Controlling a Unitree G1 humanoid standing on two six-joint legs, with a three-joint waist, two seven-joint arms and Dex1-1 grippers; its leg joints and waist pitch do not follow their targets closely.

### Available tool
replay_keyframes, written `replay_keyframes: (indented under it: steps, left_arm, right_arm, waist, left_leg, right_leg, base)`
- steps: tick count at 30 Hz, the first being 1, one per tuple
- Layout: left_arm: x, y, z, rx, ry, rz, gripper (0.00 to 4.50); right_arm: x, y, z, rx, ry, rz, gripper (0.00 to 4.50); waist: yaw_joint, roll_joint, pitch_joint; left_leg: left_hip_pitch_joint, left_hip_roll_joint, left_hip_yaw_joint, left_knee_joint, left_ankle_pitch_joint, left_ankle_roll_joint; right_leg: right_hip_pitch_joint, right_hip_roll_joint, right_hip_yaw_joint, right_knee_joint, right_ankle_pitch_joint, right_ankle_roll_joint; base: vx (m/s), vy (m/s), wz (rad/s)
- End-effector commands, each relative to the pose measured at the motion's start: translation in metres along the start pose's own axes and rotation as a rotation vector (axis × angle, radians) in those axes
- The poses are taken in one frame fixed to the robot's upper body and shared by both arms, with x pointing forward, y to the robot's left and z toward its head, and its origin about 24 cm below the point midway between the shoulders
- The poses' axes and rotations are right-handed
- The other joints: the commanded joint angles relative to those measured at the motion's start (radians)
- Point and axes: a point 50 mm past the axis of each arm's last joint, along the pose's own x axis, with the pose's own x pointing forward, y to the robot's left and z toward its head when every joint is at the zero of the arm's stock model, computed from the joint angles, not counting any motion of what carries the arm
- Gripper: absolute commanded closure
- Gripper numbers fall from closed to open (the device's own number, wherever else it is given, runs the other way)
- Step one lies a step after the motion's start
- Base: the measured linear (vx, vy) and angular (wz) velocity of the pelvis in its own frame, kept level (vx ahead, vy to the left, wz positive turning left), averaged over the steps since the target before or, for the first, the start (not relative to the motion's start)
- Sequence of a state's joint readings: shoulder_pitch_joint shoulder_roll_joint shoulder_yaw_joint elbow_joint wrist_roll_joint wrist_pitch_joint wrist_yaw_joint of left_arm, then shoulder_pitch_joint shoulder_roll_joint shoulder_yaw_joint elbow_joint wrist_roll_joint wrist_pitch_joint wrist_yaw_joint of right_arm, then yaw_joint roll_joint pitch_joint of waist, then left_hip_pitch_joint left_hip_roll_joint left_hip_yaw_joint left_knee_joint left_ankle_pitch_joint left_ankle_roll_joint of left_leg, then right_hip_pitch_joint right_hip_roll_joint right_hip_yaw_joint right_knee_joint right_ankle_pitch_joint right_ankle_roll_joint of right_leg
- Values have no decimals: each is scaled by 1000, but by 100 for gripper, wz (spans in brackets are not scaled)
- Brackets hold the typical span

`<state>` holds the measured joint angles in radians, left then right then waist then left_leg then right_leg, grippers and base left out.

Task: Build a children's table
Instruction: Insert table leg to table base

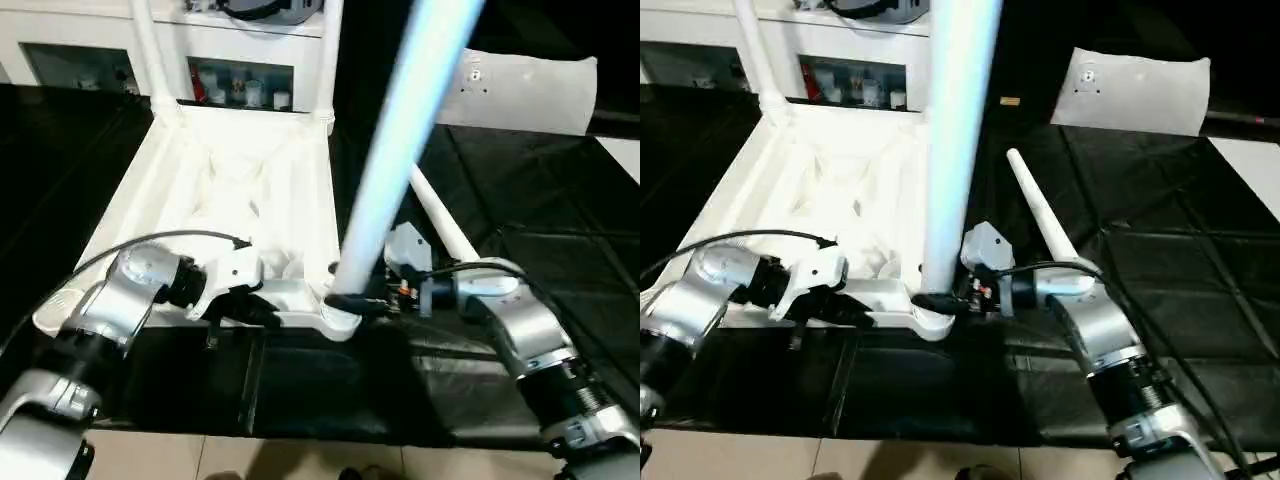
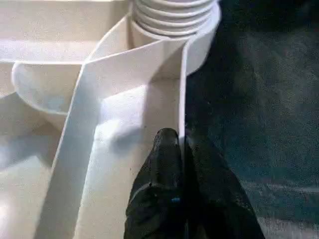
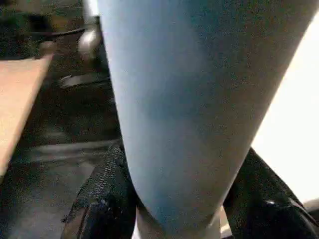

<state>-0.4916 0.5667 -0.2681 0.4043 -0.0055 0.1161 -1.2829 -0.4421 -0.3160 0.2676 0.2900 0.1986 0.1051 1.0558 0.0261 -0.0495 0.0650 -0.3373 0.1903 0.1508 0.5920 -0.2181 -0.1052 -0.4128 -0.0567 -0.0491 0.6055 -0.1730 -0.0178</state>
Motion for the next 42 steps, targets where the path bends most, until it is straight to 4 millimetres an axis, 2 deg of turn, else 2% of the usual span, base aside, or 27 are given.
replay_keyframes:
  steps: [1,2,3,4,5,6,7,8,9,11,13,14,15,16,19,22,25,27,30,34,41,42]
  left_arm:
    - [-10,7,16,-24,-107,179,450]
    - [-12,-1,13,-57,-124,215,450]
    - [-14,-6,12,-80,-134,240,450]
    - [-15,-11,11,-95,-141,262,450]
    - [-15,-11,11,-95,-141,262,450]
    - [-13,-19,13,-126,-155,300,450]
    - [-8,-27,18,-160,-181,330,450]
    - [-8,-27,18,-160,-181,330,450]
    - [-1,-34,25,-194,-205,358,450]
    - [2,-37,29,-207,-213,371,450]
    - [17,-43,44,-221,-253,376,450]
    - [22,-45,50,-227,-273,370,450]
    - [33,-47,61,-230,-308,354,450]
    - [35,-49,64,-233,-313,352,450]
    - [41,-49,68,-232,-302,361,450]
    - [44,-46,68,-217,-279,375,450]
    - [43,-43,67,-216,-263,397,450]
    - [42,-41,66,-210,-248,414,450]
    - [38,-39,60,-202,-223,433,450]
    - [36,-36,57,-205,-216,450,450]
    - [35,-34,57,-206,-216,461,450]
    - [36,-33,57,-204,-217,465,450]
  right_arm:
    - [2,12,-42,120,166,-60,261]
    - [2,11,-43,143,154,-119,261]
    - [2,11,-45,159,146,-159,261]
    - [2,11,-46,172,141,-189,261]
    - [2,11,-46,172,141,-189,261]
    - [4,11,-48,199,131,-233,261]
    - [9,10,-50,232,123,-282,261]
    - [9,10,-50,232,123,-282,261]
    - [15,9,-52,253,122,-333,261]
    - [18,8,-52,253,125,-355,261]
    - [29,4,-52,287,132,-422,261]
    - [32,3,-52,301,137,-440,261]
    - [40,2,-52,323,163,-457,261]
    - [41,2,-53,327,172,-459,261]
    - [46,2,-51,333,177,-463,261]
    - [49,4,-51,344,185,-443,261]
    - [49,6,-53,338,202,-428,261]
    - [46,4,-53,341,203,-434,261]
    - [39,2,-55,337,208,-447,261]
    - [36,1,-56,332,210,-457,261]
    - [33,1,-57,363,180,-508,261]
    - [33,0,-56,376,158,-517,226]
  waist:
    - [-12,13,-25]
    - [-17,8,-23]
    - [-24,8,-25]
    - [-35,4,-23]
    - [-38,8,-26]
    - [-47,9,-25]
    - [-55,2,-29]
    - [-56,6,-25]
    - [-59,6,-25]
    - [-66,2,-25]
    - [-70,-2,-28]
    - [-74,0,-29]
    - [-74,0,-31]
    - [-75,0,-32]
    - [-67,-2,-37]
    - [-64,-1,-40]
    - [-63,-1,-39]
    - [-61,0,-38]
    - [-58,0,-38]
    - [-57,0,-41]
    - [-51,2,-42]
    - [-49,2,-43]
  left_leg:
    - [-10,36,-12,-94,-337,11]
    - [-11,36,-11,-95,-342,11]
    - [-16,40,-16,-97,-342,2]
    - [-23,35,-17,-99,-350,14]
    - [-21,36,-19,-98,-354,13]
    - [-17,35,-17,-98,-360,23]
    - [-21,40,-15,-98,-340,22]
    - [-22,36,-14,-98,-336,31]
    - [-19,36,-12,-97,-341,32]
    - [-23,33,-11,-95,-330,38]
    - [-22,31,-6,-92,-310,46]
    - [-24,31,-6,-92,-296,44]
    - [-24,30,-5,-91,-287,44]
    - [-23,30,-4,-90,-278,46]
    - [-22,28,4,-86,-233,64]
    - [-25,29,5,-85,-188,74]
    - [-23,30,5,-87,-203,71]
    - [-20,30,5,-87,-229,65]
    - [-20,30,3,-88,-234,58]
    - [-21,31,4,-87,-217,57]
    - [-20,30,5,-87,-214,55]
    - [-20,30,5,-86,-211,54]
  right_leg:
    - [35,-78,47,-104,-618,-107]
    - [32,-76,46,-108,-635,-100]
    - [37,-81,46,-100,-624,-104]
    - [38,-76,41,-110,-647,-91]
    - [36,-78,42,-106,-639,-91]
    - [30,-72,42,-112,-626,-93]
    - [35,-73,46,-104,-578,-113]
    - [30,-70,45,-109,-574,-118]
    - [26,-69,46,-109,-573,-120]
    - [28,-68,46,-110,-565,-123]
    - [27,-66,48,-110,-541,-125]
    - [28,-65,49,-105,-518,-135]
    - [30,-65,49,-106,-509,-135]
    - [30,-63,49,-104,-485,-139]
    - [33,-62,52,-100,-404,-152]
    - [40,-61,50,-92,-329,-167]
    - [41,-61,48,-92,-338,-173]
    - [38,-61,48,-97,-384,-160]
    - [38,-62,48,-98,-392,-152]
    - [41,-61,48,-93,-351,-161]
    - [42,-60,49,-93,-341,-164]
    - [43,-60,49,-92,-340,-163]
  base:
    - [0,0,0]
    - [0,0,0]
    - [0,0,0]
    - [0,0,0]
    - [0,0,0]
    - [0,0,0]
    - [0,0,0]
    - [0,0,0]
    - [0,0,0]
    - [0,0,0]
    - [0,0,0]
    - [0,0,0]
    - [0,0,0]
    - [0,0,0]
    - [0,0,0]
    - [0,0,0]
    - [0,0,0]
    - [0,0,0]
    - [0,0,0]
    - [0,0,0]
    - [0,0,0]
    - [0,0,0]
